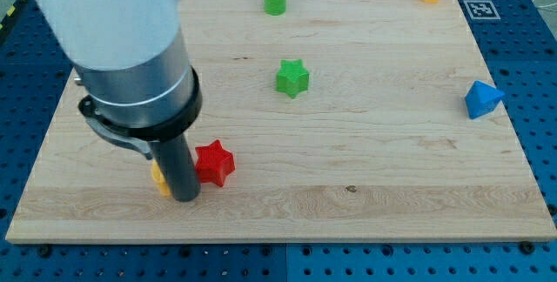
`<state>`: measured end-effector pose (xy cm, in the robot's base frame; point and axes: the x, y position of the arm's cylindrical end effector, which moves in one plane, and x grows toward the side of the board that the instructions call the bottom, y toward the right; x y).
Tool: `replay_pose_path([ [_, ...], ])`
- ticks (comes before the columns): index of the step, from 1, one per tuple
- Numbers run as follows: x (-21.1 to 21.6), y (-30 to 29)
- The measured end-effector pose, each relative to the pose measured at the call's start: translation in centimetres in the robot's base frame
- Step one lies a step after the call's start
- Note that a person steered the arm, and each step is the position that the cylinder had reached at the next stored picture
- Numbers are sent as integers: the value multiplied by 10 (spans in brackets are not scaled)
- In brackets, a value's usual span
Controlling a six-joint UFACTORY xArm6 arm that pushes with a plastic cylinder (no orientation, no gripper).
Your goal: Move yellow heart towards bottom right
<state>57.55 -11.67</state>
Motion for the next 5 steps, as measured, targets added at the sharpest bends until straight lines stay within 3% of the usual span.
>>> replay_pose_path([
  [5, -8, -87],
])
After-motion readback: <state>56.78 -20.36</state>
